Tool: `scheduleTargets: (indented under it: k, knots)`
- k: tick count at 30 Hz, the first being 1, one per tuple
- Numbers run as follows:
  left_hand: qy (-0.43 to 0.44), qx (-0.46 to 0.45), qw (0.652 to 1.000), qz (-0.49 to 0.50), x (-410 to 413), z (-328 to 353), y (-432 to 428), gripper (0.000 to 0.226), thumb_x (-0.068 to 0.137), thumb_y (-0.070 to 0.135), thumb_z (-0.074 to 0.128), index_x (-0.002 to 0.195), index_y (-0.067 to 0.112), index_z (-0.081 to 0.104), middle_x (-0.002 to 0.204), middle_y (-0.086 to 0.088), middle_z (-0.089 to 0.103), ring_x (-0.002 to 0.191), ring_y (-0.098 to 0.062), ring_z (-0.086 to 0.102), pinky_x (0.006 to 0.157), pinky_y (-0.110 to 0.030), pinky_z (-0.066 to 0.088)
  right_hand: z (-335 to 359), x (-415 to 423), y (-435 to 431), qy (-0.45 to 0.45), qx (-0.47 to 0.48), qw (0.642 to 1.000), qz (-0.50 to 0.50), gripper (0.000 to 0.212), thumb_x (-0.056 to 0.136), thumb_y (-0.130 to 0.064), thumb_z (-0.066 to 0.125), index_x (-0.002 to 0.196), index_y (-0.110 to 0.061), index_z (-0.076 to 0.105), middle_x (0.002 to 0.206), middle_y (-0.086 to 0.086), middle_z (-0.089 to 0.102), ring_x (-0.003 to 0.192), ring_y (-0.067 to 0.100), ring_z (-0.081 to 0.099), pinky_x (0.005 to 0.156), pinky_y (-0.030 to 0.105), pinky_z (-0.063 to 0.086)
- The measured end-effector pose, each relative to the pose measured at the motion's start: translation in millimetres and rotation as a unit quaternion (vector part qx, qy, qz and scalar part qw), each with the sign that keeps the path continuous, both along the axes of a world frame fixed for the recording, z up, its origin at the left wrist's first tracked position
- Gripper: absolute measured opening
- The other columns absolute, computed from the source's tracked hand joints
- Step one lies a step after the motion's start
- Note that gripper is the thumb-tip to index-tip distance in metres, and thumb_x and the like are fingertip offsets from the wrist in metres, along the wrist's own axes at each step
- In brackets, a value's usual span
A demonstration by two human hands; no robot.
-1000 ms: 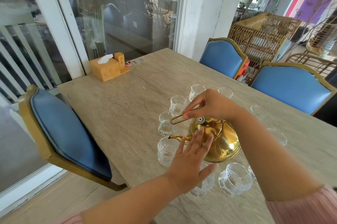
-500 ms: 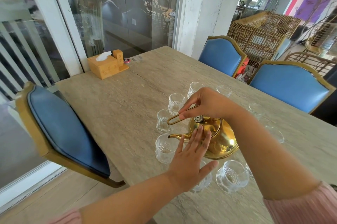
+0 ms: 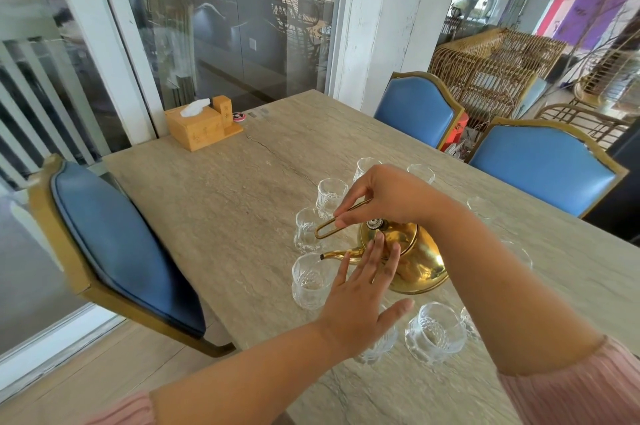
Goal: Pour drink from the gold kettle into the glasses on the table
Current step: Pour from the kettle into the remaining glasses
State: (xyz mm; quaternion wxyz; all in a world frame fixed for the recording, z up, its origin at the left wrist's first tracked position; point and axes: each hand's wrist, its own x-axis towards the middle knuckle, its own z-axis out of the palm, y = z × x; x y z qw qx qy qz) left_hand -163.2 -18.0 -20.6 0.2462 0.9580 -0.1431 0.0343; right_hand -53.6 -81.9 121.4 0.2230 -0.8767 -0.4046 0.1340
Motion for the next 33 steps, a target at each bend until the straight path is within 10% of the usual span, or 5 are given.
scheduleTargets:
  k: [33]
  knots:
    - [-0.015, 0.002, 1.0, -0.002, -1.6, 4.2, -3.9, 0.071, 0.091, 0.061, 0.014, 0.145, 0.032, -0.022, 0.153, 0.005, -0.032, 0.139, -0.002, -0.029, 0.106, -0.026, -0.026, 8.3, -11.5, 4.4, -0.068, -0.061, 0.996, 0.011, 0.024, 0.071, -0.049, 0.076, 0.09, -0.033, 0.079, 0.071, -0.03, 0.061, 0.068, -0.007, 0.057, 0.063, 0.026, 0.044]
